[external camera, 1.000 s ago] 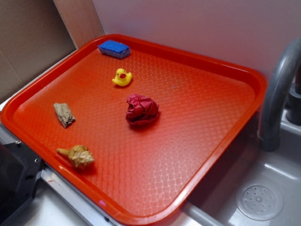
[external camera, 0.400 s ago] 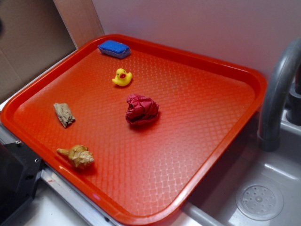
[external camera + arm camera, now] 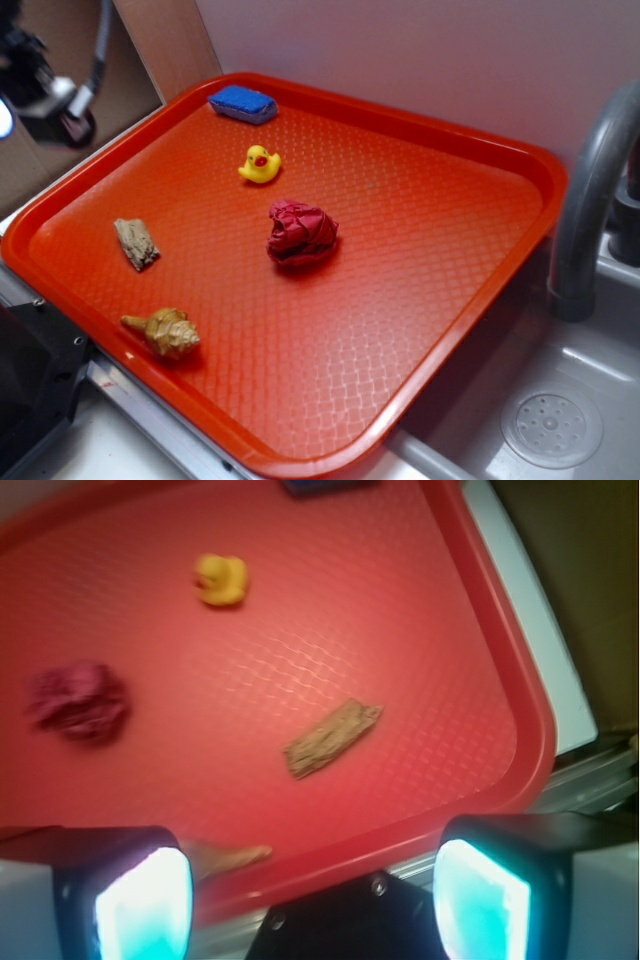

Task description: Grab the wood chip.

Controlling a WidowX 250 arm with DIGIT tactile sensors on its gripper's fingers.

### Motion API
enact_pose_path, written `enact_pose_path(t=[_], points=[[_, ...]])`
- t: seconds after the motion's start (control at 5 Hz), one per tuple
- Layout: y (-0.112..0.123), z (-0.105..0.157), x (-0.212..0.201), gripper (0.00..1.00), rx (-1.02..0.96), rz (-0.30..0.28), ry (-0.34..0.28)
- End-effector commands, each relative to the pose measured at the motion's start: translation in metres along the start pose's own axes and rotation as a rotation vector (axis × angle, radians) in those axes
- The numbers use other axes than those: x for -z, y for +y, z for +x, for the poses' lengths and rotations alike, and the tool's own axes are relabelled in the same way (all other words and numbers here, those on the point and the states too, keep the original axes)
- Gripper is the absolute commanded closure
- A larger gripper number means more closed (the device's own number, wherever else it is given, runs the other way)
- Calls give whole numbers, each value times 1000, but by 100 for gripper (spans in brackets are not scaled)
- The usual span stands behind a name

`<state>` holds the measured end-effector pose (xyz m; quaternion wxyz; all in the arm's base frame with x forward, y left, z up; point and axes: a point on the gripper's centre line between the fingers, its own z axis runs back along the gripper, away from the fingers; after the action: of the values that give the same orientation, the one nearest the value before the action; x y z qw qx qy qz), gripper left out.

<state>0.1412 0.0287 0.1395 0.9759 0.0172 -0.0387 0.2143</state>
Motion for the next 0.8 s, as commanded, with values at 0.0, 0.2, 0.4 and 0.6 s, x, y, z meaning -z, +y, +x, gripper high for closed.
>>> enact_pose_path(t=[0.0,0.2,0.4,0.6], points=[[-4,10,76,0,-117,-108,90],[-11,15,100,0,-190,-162,198],[-10,20,123,0,-228,-86,263],[-12,18,122,100,-226,-43,237]])
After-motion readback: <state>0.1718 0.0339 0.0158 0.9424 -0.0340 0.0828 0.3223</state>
